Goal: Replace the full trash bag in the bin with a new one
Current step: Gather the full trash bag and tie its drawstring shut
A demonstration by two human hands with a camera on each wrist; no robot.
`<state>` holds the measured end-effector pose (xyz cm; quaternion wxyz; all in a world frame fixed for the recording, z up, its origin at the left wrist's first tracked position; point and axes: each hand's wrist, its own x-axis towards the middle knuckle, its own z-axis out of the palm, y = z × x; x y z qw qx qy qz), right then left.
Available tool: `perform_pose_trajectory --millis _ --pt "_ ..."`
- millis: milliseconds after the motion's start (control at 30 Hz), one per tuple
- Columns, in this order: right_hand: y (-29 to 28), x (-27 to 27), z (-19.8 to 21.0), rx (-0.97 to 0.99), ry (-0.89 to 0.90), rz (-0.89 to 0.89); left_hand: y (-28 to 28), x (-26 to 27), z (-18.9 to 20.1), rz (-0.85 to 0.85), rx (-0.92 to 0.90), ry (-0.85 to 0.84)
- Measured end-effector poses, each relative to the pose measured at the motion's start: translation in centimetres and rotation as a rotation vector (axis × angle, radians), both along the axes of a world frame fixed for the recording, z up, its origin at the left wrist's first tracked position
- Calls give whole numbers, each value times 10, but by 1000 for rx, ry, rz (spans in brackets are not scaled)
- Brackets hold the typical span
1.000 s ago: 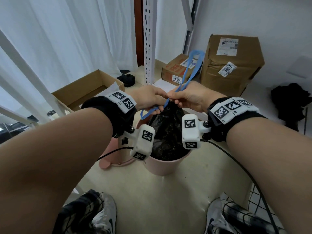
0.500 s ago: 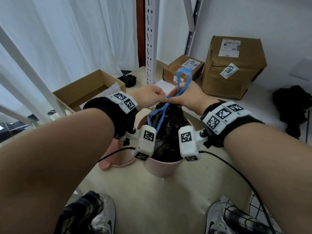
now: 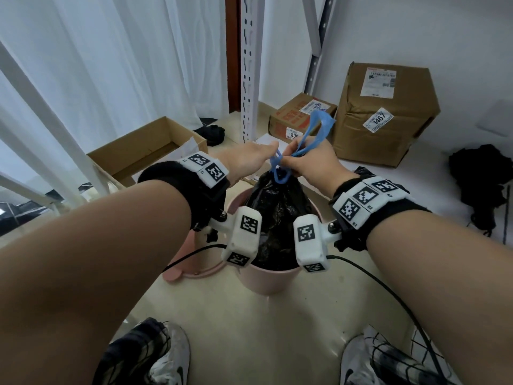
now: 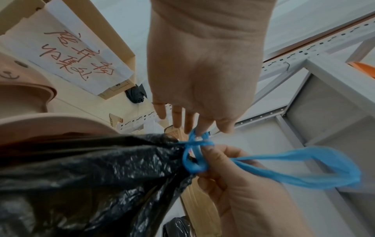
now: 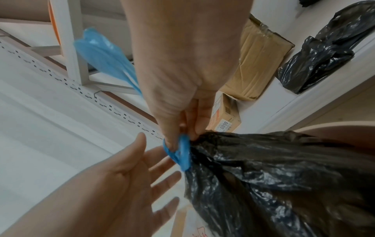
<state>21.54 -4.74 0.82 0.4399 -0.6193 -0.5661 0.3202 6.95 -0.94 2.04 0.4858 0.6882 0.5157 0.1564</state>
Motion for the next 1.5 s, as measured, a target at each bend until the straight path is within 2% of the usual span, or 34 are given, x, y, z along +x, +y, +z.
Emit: perform_pose_trajectory --millis 67,133,233,433,600,700,767,867,900,1000,1067,1133,1200,1333,1500 --pt "-3 -3 3 -7 9 40 -4 3 -1 -5 -2 2" --pt "-5 -3 4 -15 22 57 -5 6 -1 0 14 -78" --pt "-7 -1 6 -29 40 77 -1 3 1 94 -14 -254" --pt "-6 4 11 -88 -8 45 3 1 9 266 -155 -462" --pt "0 13 16 -153 -180 -7 8 -1 14 312 -110 -325" --pt "-3 27 6 -278 -409 5 11 -14 4 321 -121 -175" --pt "-5 37 -6 -391 -448 -39 10 -18 -7 338 -166 -102" --pt "-8 29 -16 -459 -367 -51 7 -13 -13 406 -170 -172" --pt "-8 21 -16 -408 -281 -12 8 -11 -14 443 -168 -244" --pt "-11 -5 -7 -284 279 -50 8 -8 -14 475 -250 -503" --pt "-6 -13 2 -229 452 -74 8 -5 -11 462 -293 -650" --pt "-2 -17 10 -189 562 -81 10 -4 -3 504 -338 -830" --pt "0 -17 13 -174 631 -82 15 -4 5 538 -324 -920" --pt "-2 -11 9 -238 580 -85 23 -11 4 575 -226 -865" --pt "-3 0 2 -363 520 -145 29 -17 -11 575 -136 -596"
